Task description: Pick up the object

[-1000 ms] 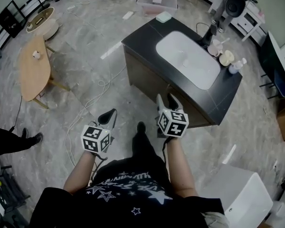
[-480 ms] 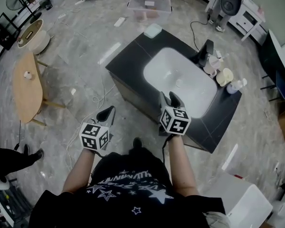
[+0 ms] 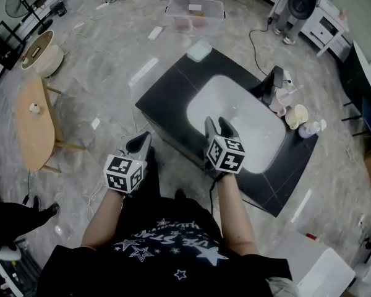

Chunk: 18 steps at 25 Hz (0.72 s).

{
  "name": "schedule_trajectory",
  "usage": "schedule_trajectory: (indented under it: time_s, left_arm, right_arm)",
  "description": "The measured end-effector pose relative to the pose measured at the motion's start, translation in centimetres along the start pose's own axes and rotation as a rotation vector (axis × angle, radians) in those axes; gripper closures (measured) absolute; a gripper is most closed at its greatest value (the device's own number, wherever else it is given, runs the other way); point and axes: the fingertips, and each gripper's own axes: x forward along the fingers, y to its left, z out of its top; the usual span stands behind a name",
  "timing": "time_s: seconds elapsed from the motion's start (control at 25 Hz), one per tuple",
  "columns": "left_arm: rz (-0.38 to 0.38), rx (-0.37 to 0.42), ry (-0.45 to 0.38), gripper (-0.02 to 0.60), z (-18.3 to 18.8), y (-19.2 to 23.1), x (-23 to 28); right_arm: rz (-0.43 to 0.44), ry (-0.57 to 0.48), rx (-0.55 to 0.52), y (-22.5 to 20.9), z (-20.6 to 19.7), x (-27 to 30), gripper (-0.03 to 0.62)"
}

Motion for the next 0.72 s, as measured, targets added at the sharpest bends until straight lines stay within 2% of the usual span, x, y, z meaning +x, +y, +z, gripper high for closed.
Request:
schedule_trajectory:
  time_s: [0.28, 0.72]
  left_arm:
    - [-0.078, 0.035, -0.025, 0.572, 3.5, 4.7, 5.9]
    - [-0.253, 0.076, 0.026, 0.572, 8.1, 12.8, 15.9]
  right_arm:
    - [-0.08, -0.029, 0.045, -0.5, 2.5, 5.2, 0.411]
    - [-0.255, -0.031, 0.154, 0.1, 6.9, 15.5, 0.411]
